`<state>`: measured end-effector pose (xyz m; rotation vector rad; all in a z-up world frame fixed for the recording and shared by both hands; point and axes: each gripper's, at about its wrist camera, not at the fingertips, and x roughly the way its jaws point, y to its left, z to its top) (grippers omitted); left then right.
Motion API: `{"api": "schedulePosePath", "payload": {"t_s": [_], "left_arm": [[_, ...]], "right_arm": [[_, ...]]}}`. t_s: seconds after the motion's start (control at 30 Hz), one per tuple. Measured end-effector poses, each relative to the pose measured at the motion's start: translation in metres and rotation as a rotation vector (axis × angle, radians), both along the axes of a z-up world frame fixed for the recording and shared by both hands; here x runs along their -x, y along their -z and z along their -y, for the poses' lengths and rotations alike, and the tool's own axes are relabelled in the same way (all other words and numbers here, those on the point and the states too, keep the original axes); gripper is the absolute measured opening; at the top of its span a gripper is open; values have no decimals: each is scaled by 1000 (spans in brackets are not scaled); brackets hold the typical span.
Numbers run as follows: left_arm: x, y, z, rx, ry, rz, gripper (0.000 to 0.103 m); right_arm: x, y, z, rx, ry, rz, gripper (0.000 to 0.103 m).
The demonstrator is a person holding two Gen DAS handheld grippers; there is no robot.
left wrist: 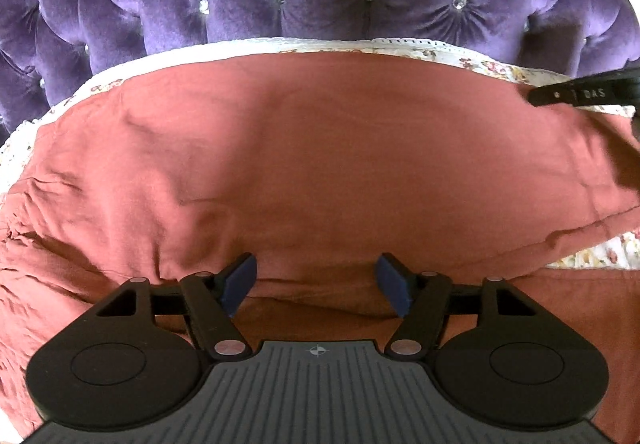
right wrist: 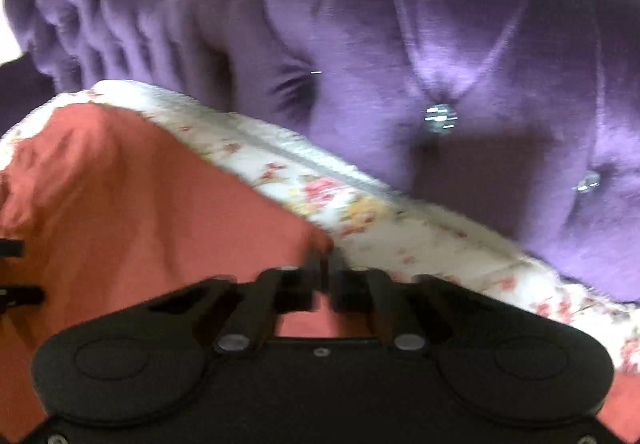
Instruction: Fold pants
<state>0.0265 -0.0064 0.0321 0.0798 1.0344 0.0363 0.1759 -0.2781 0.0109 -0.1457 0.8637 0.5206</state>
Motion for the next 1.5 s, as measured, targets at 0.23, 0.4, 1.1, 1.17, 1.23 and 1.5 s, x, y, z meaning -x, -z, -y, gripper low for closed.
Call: {"api": "schedulePosePath", "payload": {"t_s": [0.23, 0.4, 1.1, 1.17, 1.23, 1.5], "left_arm": [[2, -17, -8, 55, -13, 15, 66], [-7, -51, -17, 138, -34, 70, 67], [-72, -14, -27, 171, -191, -169, 10], [-51, -29, -28, 160, -180, -96, 10], [-27, -48, -25, 127, -150, -33, 9], [94, -90, -31, 150, -65, 89, 9]], "right_arm": [[82, -51, -19, 37, -37, 205, 9], [163, -63, -32, 46, -73, 280, 9], [234, -39, -49, -9, -23, 290, 9], [239, -43, -48, -16, -13, 289, 9], [247, -50, -46, -32, -8, 285, 9], [305, -65, -47, -18, 38, 234, 10]]}}
